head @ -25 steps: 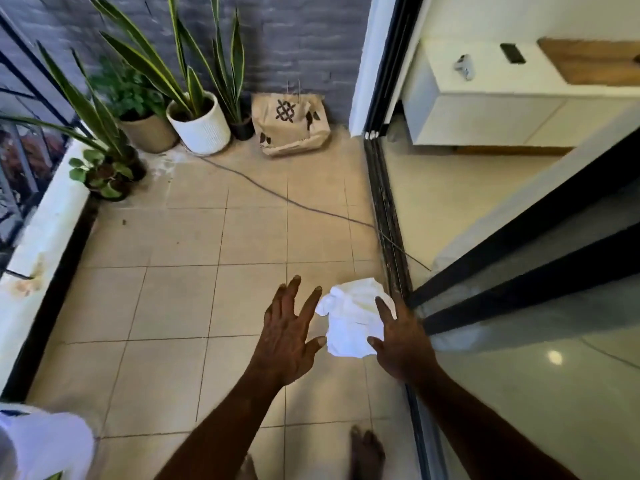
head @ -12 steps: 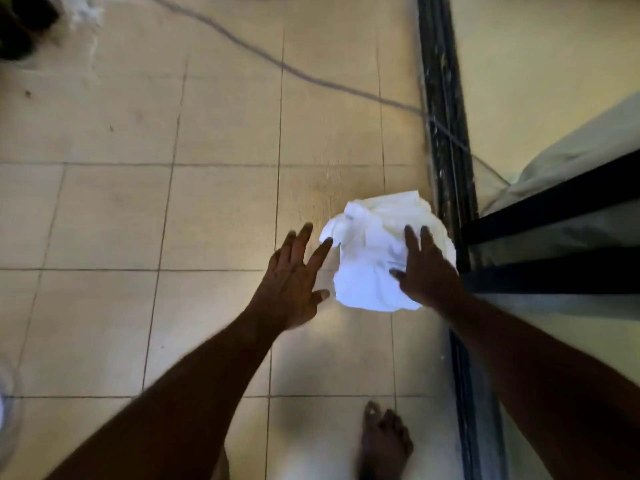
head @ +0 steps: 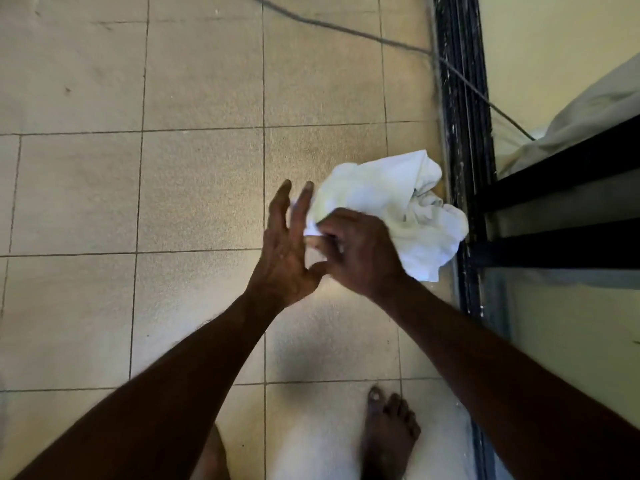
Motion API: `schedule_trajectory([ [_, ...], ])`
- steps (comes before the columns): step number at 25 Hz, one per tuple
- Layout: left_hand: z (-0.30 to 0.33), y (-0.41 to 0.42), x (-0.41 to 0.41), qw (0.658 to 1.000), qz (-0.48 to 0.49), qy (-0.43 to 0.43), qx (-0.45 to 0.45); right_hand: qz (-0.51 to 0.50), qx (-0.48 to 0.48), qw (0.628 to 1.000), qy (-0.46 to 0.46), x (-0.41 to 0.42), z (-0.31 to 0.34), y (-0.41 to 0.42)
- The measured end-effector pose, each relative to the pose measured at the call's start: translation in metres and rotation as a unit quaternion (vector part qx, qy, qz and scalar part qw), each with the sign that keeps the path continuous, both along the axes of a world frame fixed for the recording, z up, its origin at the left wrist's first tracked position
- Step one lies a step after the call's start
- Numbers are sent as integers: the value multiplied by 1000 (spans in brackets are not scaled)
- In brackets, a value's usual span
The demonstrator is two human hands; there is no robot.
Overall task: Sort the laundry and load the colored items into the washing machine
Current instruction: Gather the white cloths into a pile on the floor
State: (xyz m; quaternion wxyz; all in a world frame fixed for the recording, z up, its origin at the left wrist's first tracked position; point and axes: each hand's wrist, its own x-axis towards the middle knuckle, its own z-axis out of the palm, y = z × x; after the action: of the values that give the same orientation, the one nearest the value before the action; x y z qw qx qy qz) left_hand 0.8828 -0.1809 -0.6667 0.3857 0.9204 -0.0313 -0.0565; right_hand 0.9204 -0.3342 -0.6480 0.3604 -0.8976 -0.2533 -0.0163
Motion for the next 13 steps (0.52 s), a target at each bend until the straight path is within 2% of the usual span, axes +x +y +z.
schedule_trajectory([
  [2, 7, 20, 2, 996, 68, -58, -15, 49, 115, 992, 6, 5, 15, 20],
  [4, 14, 57, -6, 991, 99, -75, 46, 14, 152, 988, 2, 18, 12, 16],
  [5, 17, 77, -14, 987, 115, -72, 88, -30, 109, 993, 17, 24, 3, 7],
  [6, 21, 97, -24, 980, 132, -67, 133, -79, 15, 995, 53, 28, -10, -6],
  [7, 24, 113, -34, 972, 141, -62, 175, -117, -119, 979, 114, 32, -29, -21],
  [8, 25, 125, -43, 966, 144, -55, 207, -137, -250, 941, 182, 32, -46, -36],
  [9, 26, 132, -52, 962, 144, -46, 226, -147, -339, 900, 233, 31, -60, -48],
  [10, 25, 136, -58, 961, 146, -38, 232, -148, -380, 877, 254, 29, -72, -58],
  [11, 22, 137, -63, 962, 149, -29, 225, -147, -389, 875, 249, 26, -81, -64],
  [13, 14, 132, -65, 970, 156, -3, 184, -147, -363, 899, 199, 29, -86, -72],
])
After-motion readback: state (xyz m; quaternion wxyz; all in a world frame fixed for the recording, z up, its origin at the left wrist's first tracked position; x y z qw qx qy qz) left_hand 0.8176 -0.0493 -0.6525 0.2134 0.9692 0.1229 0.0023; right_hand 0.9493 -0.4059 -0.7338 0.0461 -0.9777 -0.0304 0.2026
